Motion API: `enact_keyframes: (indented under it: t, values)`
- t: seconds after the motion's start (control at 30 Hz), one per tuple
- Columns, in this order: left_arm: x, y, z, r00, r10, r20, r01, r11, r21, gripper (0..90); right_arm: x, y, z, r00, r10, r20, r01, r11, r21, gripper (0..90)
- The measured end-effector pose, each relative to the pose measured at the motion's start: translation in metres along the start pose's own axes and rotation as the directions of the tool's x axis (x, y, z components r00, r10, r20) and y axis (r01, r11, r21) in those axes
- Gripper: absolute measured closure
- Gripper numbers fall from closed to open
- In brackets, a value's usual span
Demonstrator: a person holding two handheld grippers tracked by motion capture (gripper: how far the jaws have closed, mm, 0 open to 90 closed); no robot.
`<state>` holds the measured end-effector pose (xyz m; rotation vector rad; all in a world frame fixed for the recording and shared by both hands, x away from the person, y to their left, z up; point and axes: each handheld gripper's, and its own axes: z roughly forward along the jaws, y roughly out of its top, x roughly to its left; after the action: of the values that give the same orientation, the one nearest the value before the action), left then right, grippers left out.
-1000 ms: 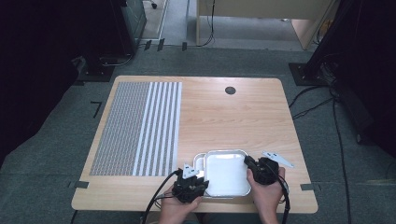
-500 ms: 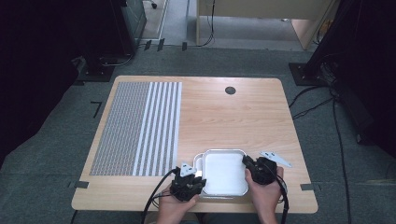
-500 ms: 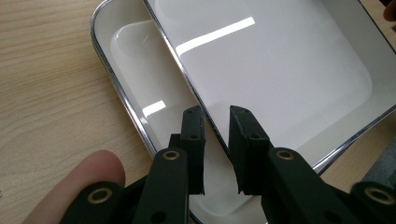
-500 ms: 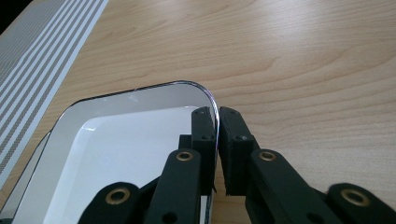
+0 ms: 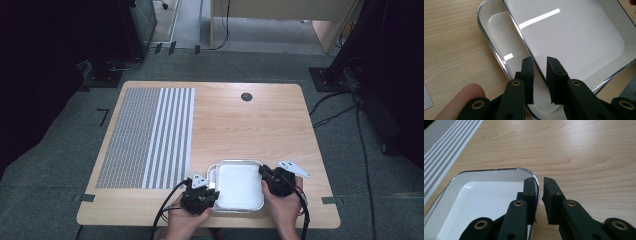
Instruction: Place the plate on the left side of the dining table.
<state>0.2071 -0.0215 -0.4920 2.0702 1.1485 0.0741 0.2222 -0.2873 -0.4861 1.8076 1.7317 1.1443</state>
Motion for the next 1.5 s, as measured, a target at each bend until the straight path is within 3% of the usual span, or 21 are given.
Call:
enact_keyframes:
  t: [0.17, 0.3, 0.37, 0.43, 0.57, 0.73, 1.0, 1.5]
  values:
    - [0.000, 0.001, -0.001, 1.0000, -0.002, 0.007, 0.002, 1.0000, -0.001, 77.5, 0.001, 0.000, 0.001, 0.9997, -0.025, 0.005, 0.025, 1.000, 0.012, 86.6]
    - [0.000, 0.001, -0.002, 0.9999, -0.005, 0.009, 0.005, 1.0000, -0.001, 77.6, 0.003, 0.001, 0.000, 0.9999, -0.008, 0.009, 0.008, 1.000, 0.011, 87.4]
    - [0.001, 0.002, -0.003, 0.9999, -0.004, 0.014, 0.004, 1.0000, -0.003, 77.7, 0.005, 0.001, -0.001, 0.9992, -0.028, 0.027, 0.028, 1.000, 0.008, 87.4]
    - [0.001, 0.003, -0.005, 1.0000, 0.003, 0.003, -0.003, 1.0000, -0.006, 78.5, 0.013, 0.002, -0.003, 0.9945, -0.082, 0.065, 0.082, 0.997, 0.000, 87.3]
    - [0.006, 0.006, -0.011, 0.9999, -0.010, 0.005, 0.010, 0.9998, -0.018, 80.0, 0.017, 0.004, -0.004, 0.9943, -0.083, 0.066, 0.084, 0.996, -0.004, 87.3]
    - [0.011, 0.009, -0.018, 0.9998, -0.017, -0.006, 0.017, 0.9992, -0.036, 81.3, 0.019, 0.007, -0.001, 0.9979, -0.046, 0.046, 0.045, 0.999, 0.015, 87.3]
    - [0.024, 0.013, -0.028, 0.9986, -0.053, -0.002, 0.053, 0.9971, -0.056, 82.1, 0.030, 0.019, 0.006, 0.9991, -0.032, 0.029, 0.031, 0.999, 0.038, 87.4]
    - [0.057, 0.021, -0.059, 0.9933, -0.112, -0.031, 0.108, 0.9882, -0.109, 83.2, 0.069, 0.041, 0.027, 0.9986, -0.054, -0.003, 0.054, 0.998, 0.044, 87.4]
